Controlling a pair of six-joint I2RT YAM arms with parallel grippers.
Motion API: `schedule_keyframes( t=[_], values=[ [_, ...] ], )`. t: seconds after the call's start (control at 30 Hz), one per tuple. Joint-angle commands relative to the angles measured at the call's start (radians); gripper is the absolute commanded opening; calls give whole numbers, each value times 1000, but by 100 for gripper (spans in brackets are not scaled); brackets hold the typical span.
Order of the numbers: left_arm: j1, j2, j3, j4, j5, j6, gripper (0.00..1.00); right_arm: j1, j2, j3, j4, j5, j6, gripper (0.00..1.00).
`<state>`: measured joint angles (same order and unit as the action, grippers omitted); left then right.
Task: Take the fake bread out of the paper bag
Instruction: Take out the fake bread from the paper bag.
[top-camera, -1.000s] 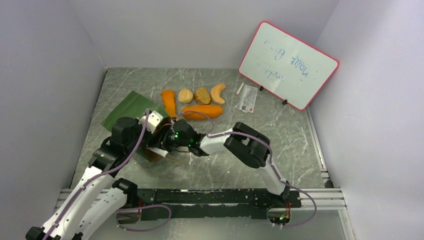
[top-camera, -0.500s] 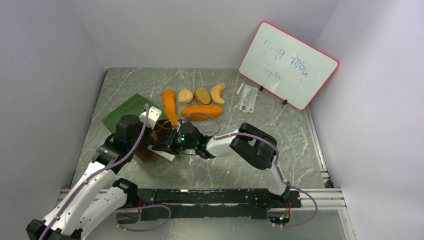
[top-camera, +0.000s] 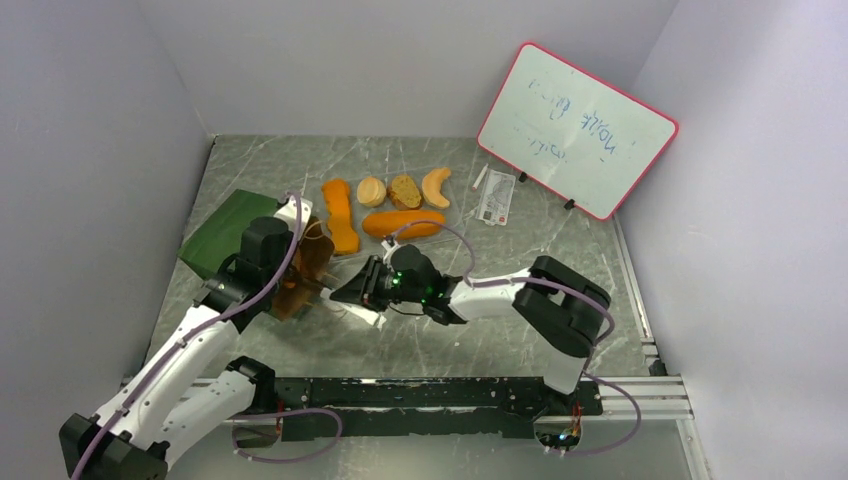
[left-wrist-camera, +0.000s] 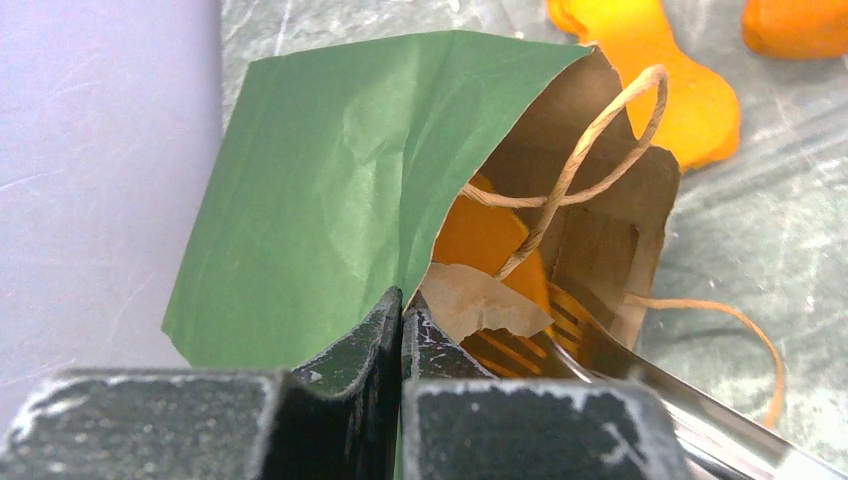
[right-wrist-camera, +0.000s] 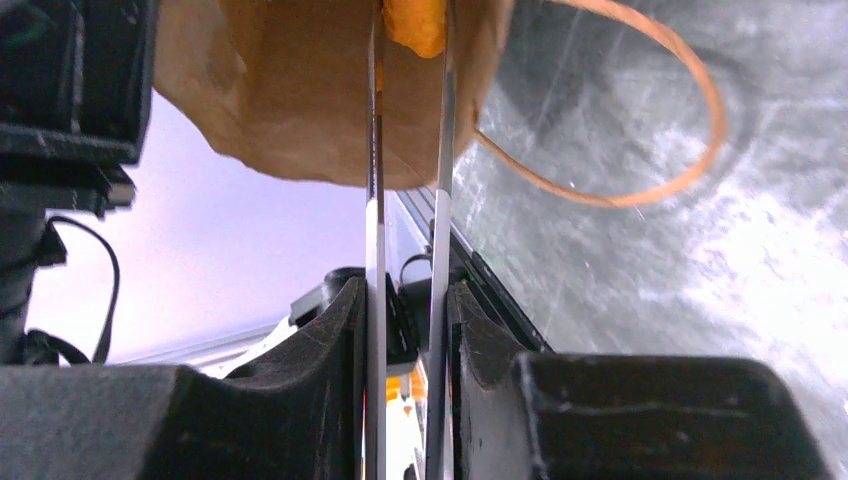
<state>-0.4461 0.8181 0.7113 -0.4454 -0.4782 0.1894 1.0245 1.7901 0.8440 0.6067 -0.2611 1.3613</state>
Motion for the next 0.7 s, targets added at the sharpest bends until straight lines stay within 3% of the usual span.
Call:
schedule_keyframes(
  t=[0.0,0.17,0.33,0.67],
  values=[
    [-3,17,34,102,-113,0,7,-5,-99,-63,8,6,-39,0],
    [-3,67,61,159,-209,26,7,-6,-249,-153,-66,26,-107,0],
    [-1,89,59,237,-254,81,7,-6,-444,-185,-262,94,-233,0],
    [30,155,93,299,-237,123,7,-5,-718,-137,-574,290,-372,0]
  ],
)
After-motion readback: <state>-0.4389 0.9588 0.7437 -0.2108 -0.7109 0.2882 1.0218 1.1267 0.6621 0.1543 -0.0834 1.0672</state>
